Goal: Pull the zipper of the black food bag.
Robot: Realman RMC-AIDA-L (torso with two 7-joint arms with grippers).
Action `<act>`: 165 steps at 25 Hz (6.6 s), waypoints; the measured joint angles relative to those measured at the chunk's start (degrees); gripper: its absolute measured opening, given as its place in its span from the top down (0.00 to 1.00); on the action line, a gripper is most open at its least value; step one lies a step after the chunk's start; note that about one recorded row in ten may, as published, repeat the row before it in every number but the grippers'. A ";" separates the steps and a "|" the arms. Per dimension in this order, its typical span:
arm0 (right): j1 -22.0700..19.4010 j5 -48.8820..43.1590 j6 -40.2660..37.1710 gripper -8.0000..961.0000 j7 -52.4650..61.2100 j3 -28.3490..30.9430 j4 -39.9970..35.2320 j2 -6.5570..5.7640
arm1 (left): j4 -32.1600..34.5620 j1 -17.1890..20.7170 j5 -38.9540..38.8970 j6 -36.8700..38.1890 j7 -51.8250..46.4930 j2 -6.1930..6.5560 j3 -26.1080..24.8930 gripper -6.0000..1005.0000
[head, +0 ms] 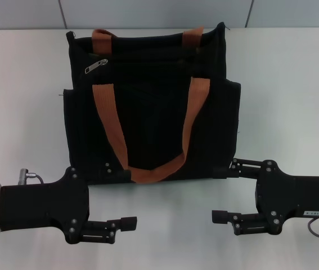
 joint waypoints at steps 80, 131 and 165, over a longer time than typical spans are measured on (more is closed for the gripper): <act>0.46 4.12 -3.79 0.20 3.18 0.76 -0.05 -0.06 | 2.00 -2.15 -12.04 -15.79 6.51 -1.16 -17.65 0.73; 29.53 12.60 19.34 0.75 85.18 -19.00 -8.20 -1.25 | 0.19 -1.20 -15.46 -9.30 7.06 -2.76 -17.38 0.95; 30.45 12.94 25.97 0.76 85.77 -20.66 -5.53 0.46 | -0.81 -2.29 -15.47 -7.57 6.57 -2.68 -17.27 0.92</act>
